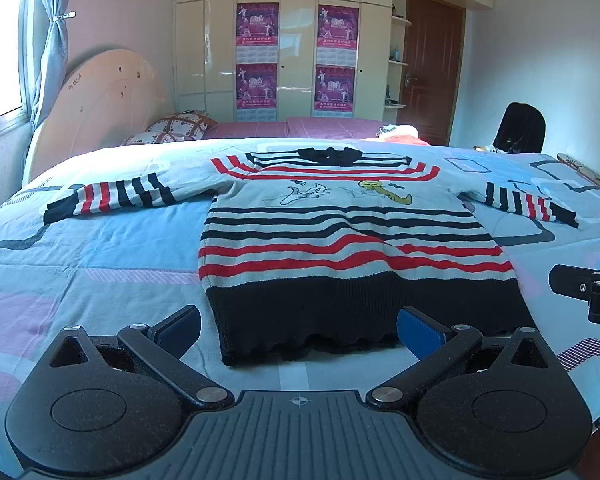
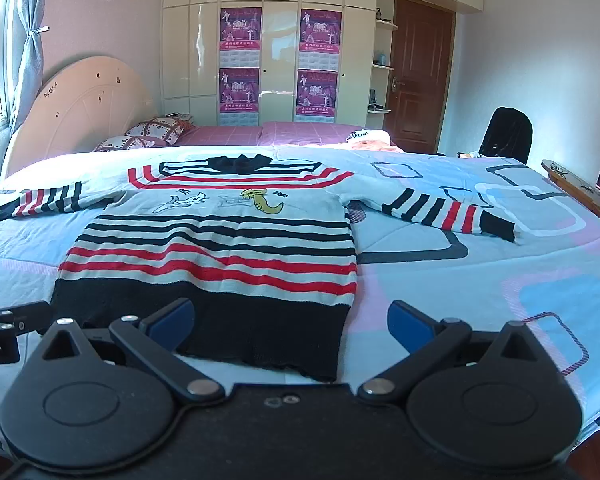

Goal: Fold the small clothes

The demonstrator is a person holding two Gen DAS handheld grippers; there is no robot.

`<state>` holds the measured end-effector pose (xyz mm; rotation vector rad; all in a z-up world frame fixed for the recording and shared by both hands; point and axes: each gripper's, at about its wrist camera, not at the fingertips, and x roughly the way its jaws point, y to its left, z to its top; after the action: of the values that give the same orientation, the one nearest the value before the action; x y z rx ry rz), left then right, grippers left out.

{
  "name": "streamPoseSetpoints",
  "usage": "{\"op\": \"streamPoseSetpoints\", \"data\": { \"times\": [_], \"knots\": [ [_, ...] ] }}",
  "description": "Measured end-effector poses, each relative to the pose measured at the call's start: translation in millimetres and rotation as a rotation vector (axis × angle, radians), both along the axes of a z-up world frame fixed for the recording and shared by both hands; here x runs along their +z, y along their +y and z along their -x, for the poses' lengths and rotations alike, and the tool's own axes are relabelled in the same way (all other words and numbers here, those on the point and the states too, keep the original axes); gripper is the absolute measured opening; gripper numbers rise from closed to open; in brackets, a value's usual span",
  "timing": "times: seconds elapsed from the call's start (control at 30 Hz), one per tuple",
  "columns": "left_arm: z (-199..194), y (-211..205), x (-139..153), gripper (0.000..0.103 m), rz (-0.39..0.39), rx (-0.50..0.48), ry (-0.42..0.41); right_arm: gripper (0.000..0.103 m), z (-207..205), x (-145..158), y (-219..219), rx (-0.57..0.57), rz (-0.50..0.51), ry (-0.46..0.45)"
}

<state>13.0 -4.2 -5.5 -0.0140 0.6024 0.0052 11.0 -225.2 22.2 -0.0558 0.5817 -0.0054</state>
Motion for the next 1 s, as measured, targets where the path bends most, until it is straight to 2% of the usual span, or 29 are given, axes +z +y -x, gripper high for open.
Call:
{"op": "streamPoseSetpoints", "data": {
  "times": [0.53,0.7,0.8,0.93,0.97,1.0],
  "knots": [
    [-1,0,0,0.103,-0.001,0.001,0.006,0.103,0,-1,0,0.001,0.001,0.000],
    [-8,9,6,0.103,0.079,-0.012,-0.015,0.103,-3,2,-6,-0.007,-0.025,-0.014],
    [-21,16,10,0.103,0.129,-0.005,-0.027,0.103,-13,5,-29,-0.032,-0.092,-0.042],
    [-54,21,9,0.103,0.196,-0.014,-0.026,0.102,-34,8,-73,-0.135,-0.182,-0.085],
    [-63,21,8,0.103,0.197,-0.003,-0.027,0.101,-41,9,-87,-0.158,-0.210,-0.096],
    [-73,20,7,0.103,0.193,0.013,-0.029,0.095,-47,9,-100,-0.179,-0.242,-0.103]
  ]
}}
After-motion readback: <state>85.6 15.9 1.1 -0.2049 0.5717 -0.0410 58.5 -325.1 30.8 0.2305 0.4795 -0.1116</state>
